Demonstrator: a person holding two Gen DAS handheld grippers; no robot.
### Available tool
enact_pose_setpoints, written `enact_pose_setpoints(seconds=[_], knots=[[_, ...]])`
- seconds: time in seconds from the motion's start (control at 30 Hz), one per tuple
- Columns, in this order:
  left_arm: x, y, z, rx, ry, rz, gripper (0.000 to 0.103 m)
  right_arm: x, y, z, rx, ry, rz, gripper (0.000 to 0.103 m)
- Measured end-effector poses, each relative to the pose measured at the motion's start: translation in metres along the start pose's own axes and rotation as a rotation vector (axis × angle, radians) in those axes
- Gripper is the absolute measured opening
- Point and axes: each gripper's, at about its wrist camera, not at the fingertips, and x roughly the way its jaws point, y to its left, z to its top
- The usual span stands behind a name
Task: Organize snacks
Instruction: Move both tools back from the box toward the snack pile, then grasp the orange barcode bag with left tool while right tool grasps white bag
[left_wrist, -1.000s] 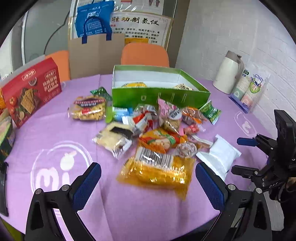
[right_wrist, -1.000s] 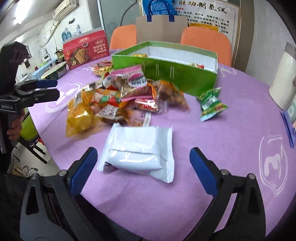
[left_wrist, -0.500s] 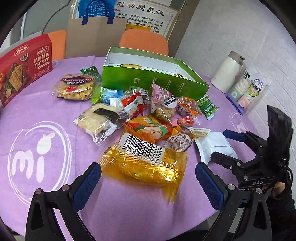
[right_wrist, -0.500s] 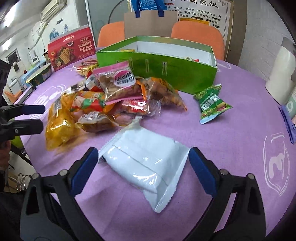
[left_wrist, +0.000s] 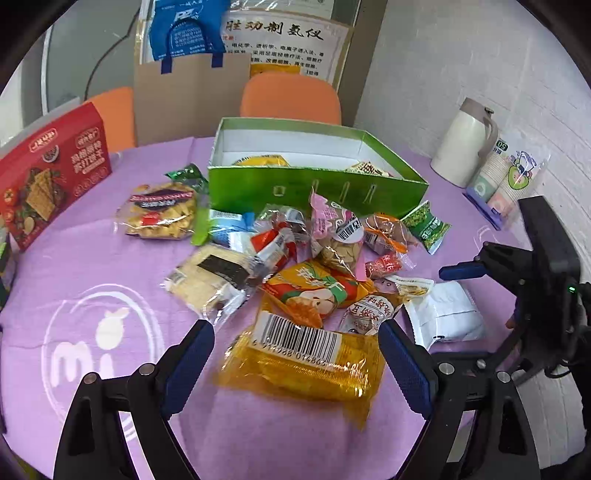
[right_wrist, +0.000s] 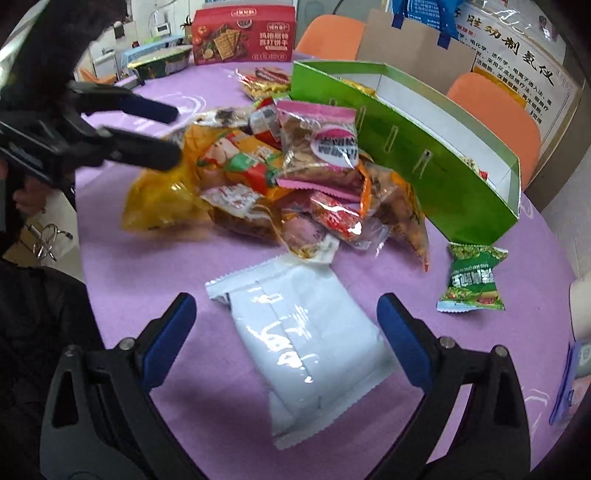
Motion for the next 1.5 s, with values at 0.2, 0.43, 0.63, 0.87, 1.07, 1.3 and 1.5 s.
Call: enact_pose_setpoints(seconds=[0.2, 0.43, 0.63, 0.87, 1.07, 1.3, 1.5], knots=[[-0.002, -0.001, -0.019, -0.049, 0.101, -0.106, 0.092, 0.002, -0.032, -0.013, 0.249, 0.029, -0.015, 0.069], [0.042, 0.013, -0.01, -0.248, 0.149, -0.103, 0.092, -0.012, -0.018, -0.031, 0.306, -0.01, -0.036, 0.069], [0.049, 0.015, -0.003, -0.224, 0.135, -0.082, 0.089, -0.007, -0.01, -0.028, 0.293, -0.006, -0.077, 0.069], [0.051, 0.026, -0.004, -0.276, 0.104, -0.095, 0.093, -0.004, -0.01, -0.024, 0.286, -0.013, -0.091, 0.069], [0.036, 0.027, -0.009, -0.244, 0.061, -0.126, 0.053, -0.005, -0.008, -0.024, 0.298, -0.031, -0.098, 0.059], [0.005, 0.03, -0.006, -0.215, 0.02, -0.153, 0.049, -0.031, 0.005, -0.018, 0.275, -0.101, -0.074, 0.058], [-0.039, 0.026, 0.035, -0.153, -0.123, -0.186, 0.049, -0.066, -0.013, 0.007, 0.334, -0.245, -0.05, 0.058]])
